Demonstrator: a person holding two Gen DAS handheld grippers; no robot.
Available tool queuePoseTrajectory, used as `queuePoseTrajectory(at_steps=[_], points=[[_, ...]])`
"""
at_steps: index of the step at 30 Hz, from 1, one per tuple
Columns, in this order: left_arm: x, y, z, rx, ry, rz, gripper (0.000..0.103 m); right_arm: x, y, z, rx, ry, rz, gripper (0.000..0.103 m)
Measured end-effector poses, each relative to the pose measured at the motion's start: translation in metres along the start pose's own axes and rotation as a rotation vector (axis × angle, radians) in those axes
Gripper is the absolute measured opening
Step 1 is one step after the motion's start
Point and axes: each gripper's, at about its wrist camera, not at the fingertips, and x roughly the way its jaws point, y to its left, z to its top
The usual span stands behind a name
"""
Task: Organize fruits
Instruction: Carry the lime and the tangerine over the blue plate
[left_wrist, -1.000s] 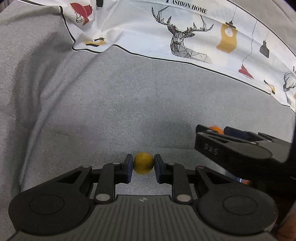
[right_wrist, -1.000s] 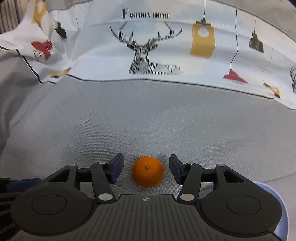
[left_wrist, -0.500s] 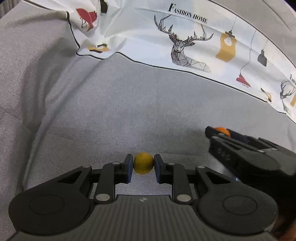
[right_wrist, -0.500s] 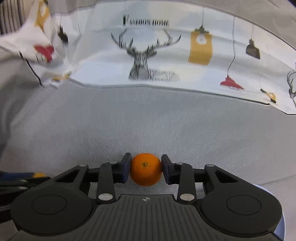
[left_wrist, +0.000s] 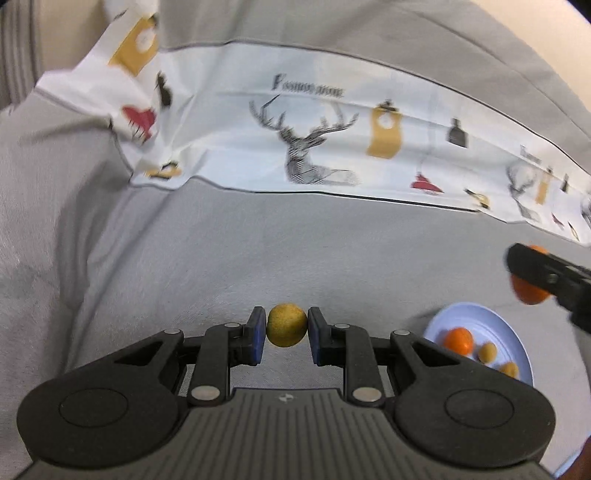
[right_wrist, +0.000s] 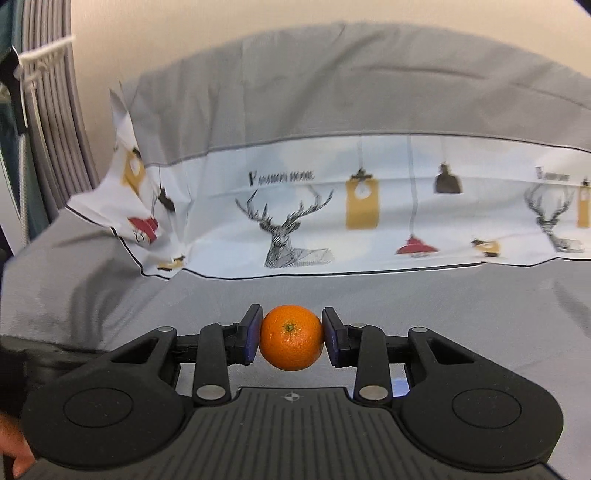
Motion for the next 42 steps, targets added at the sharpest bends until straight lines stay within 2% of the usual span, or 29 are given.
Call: queuePoseTrajectory(at_steps=[4, 8, 11, 19, 34, 42], points=[[-0.023, -0.015, -0.012, 0.062, -0.034, -0.039, 0.027, -0.038, -0.025, -0.011, 0.037, -0.006, -0.022, 0.036], [-0.038, -0.028, -0.028, 0.118, -0.043, -0.082, 0.027, -0.058, -0.047, -0.021, 0.035, -0.002, -0.063, 0.036], [-0.037, -0.038, -0.033, 0.154, -0.05, -0.096, 0.027, -0.059, -0.063, -0.027, -0.02, 0.007, -0.125, 0.036], [-0.015, -0.051, -0.029, 0.159, -0.041, -0.135, 0.027, -0.045, -0.107, -0.035, 0.053, 0.06, -0.189, 0.036], [0.002, -0.081, -0.031, 0.19, -0.037, -0.25, 0.027, -0.036, -0.112, -0.035, 0.05, 0.097, -0.181, 0.037], [0.007, -0.103, -0.038, 0.244, -0.024, -0.273, 0.027, -0.019, -0.103, -0.053, -0.021, 0.244, -0.131, 0.037]])
